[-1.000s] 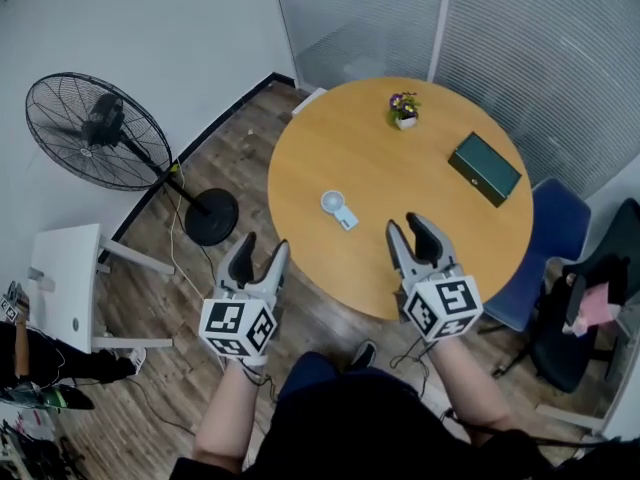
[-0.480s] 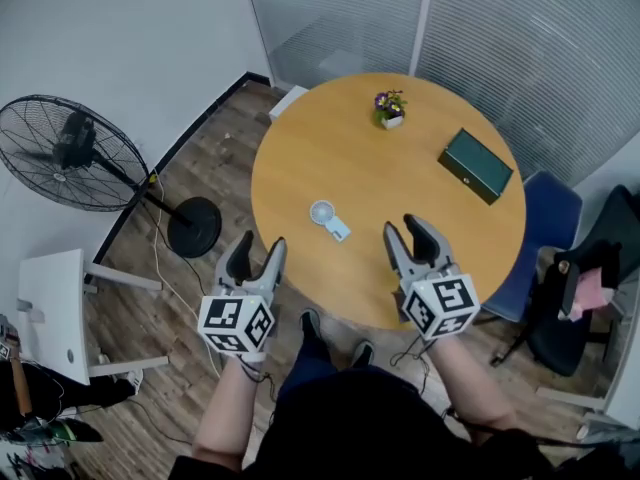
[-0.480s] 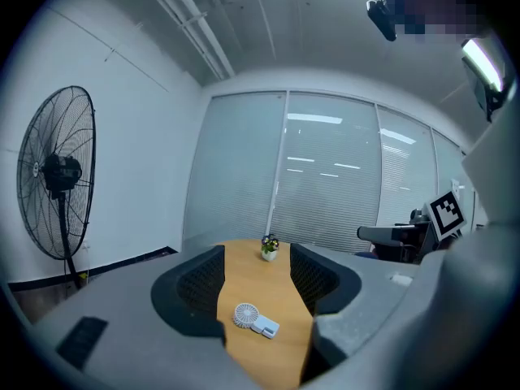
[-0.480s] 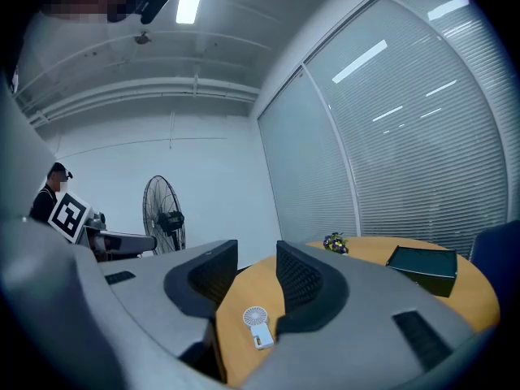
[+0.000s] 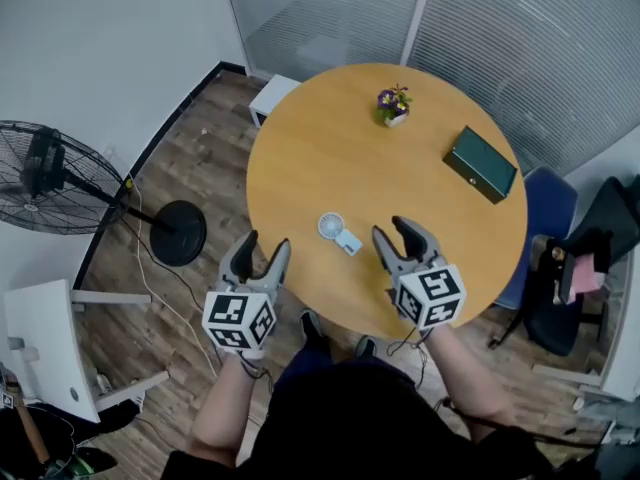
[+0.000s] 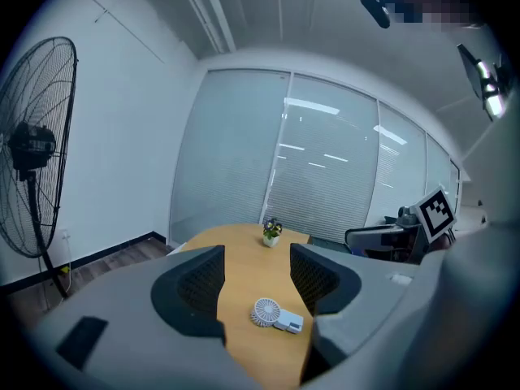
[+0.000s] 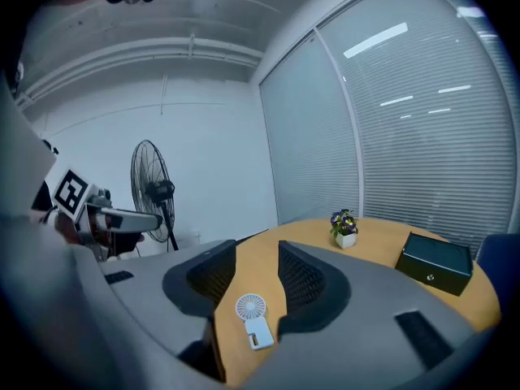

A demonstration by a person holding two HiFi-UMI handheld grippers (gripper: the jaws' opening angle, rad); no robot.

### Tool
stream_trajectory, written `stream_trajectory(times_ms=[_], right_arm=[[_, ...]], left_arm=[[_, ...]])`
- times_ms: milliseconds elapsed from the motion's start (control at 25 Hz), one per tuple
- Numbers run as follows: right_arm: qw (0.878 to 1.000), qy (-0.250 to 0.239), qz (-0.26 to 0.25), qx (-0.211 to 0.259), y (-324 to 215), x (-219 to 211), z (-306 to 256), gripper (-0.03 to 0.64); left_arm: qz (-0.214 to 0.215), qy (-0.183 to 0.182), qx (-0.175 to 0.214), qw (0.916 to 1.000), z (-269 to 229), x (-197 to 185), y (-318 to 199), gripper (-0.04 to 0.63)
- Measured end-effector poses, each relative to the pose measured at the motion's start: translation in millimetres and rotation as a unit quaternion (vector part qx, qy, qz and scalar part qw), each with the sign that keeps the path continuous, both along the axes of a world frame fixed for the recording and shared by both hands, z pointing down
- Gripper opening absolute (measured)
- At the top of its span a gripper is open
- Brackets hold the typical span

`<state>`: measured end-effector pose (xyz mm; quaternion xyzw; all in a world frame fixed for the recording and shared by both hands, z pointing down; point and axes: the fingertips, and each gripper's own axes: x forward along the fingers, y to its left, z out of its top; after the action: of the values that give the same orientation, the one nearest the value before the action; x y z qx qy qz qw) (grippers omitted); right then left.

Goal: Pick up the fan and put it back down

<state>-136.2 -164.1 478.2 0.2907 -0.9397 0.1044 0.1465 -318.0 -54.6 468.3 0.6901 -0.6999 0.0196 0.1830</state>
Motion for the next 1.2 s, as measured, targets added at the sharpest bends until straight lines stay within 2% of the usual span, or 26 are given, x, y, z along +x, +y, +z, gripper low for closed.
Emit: stream_trajectory(times_ms=[160, 440, 760, 1200], right_arm=[[0.998, 0.062, -0.005, 0.015, -8.3, -27.1, 35.3, 0.169], [0.988, 0.148, -0.039, -0.017, -8.1, -57.6, 109.8, 0.185], [0.966, 0.225, -0.114, -0.059, -5.0, -80.7, 194.4, 0.225], [0.932, 0.303, -0.17, -0.104, -3.6, -84.4, 270.1, 0.238]], left_arm=[[0.018, 0.022, -0.012, 0.9995, 28.1, -31.7, -11.7, 0.247], [0.059, 0.04, -0.054, 0.9959, 73.3, -52.0, -22.7, 0.247], [0.039, 0.052, -0.091, 0.9938, 105.1, -65.0, -21.8, 0.247], [0.031, 0.062, -0.105, 0.9921, 118.4, -54.7, -20.3, 0.247]])
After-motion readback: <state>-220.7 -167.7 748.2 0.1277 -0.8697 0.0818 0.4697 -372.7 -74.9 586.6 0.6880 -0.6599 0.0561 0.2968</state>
